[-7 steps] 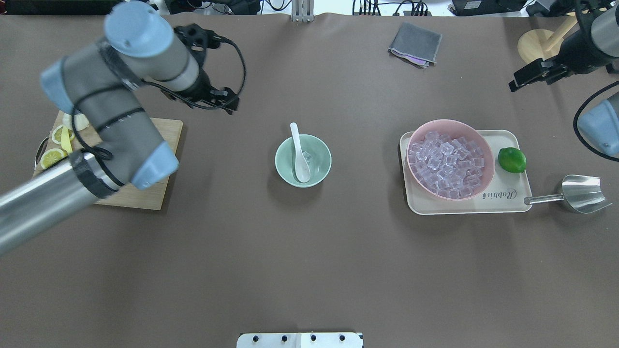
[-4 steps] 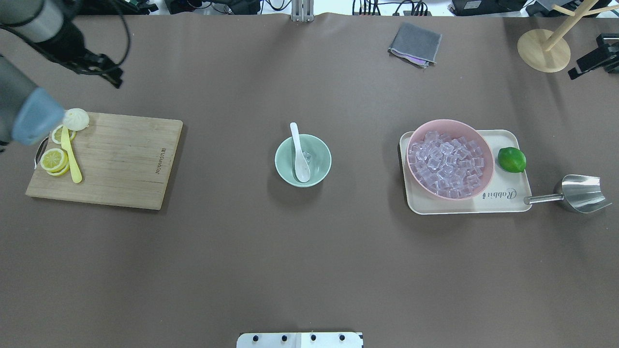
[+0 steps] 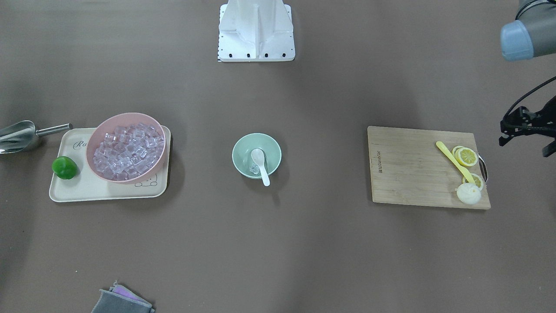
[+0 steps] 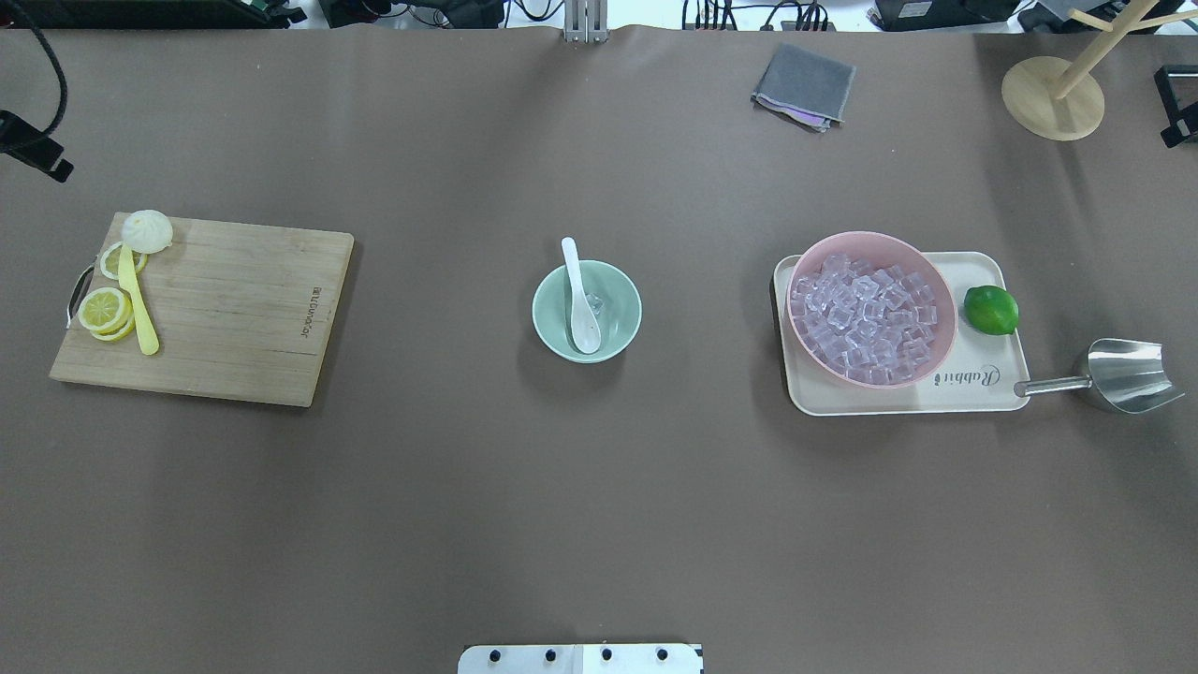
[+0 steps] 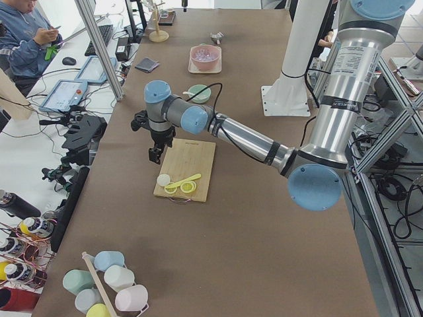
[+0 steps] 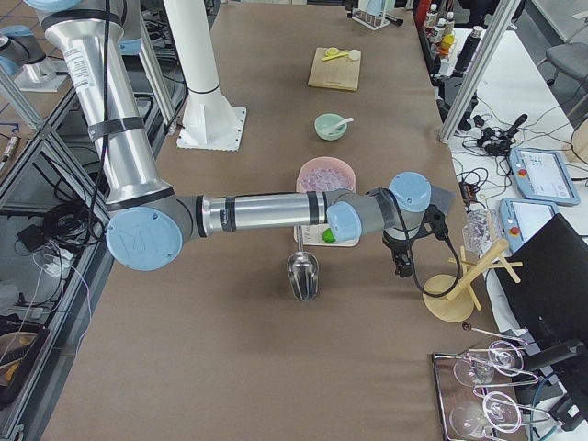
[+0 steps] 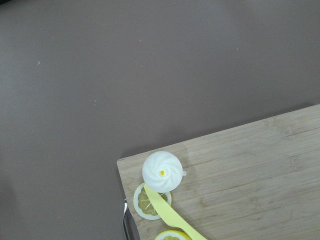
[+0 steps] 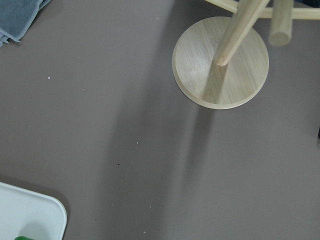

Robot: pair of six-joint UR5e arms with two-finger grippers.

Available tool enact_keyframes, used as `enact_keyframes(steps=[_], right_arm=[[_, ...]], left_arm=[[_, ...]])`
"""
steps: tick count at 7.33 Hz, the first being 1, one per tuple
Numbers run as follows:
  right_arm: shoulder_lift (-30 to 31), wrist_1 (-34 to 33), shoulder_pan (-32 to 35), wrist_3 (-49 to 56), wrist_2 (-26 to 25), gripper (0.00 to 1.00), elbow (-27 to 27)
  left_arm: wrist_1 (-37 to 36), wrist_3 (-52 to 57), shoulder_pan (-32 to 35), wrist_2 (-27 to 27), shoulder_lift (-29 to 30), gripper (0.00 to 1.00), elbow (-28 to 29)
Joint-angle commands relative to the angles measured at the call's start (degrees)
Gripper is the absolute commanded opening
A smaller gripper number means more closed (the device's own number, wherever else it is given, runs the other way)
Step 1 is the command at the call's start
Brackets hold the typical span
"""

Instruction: Put spoon and ice into bowl

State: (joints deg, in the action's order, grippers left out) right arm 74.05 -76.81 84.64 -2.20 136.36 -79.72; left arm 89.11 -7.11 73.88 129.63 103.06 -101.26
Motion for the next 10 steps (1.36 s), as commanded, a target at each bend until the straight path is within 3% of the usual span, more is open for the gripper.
enact_keyframes(steps=[1,2,10], right_arm=[[0.8,0.3,2.1,-0.2,2.5,1.0,0.0],[1.5,0.5,2.2,-0.8,2.9,1.0,-1.0],[3.2,0.8,0.6,-0.1,3.0,1.0,-6.7]], left_arm=[[0.3,0.2,0.2,0.4,-0.4,0.98,-0.9],[0.3,0.3,0.2,0.4,-0.6,0.98,-2.9],[0.5,-6.6,1.5,0.0,-4.5,0.98,-0.7]])
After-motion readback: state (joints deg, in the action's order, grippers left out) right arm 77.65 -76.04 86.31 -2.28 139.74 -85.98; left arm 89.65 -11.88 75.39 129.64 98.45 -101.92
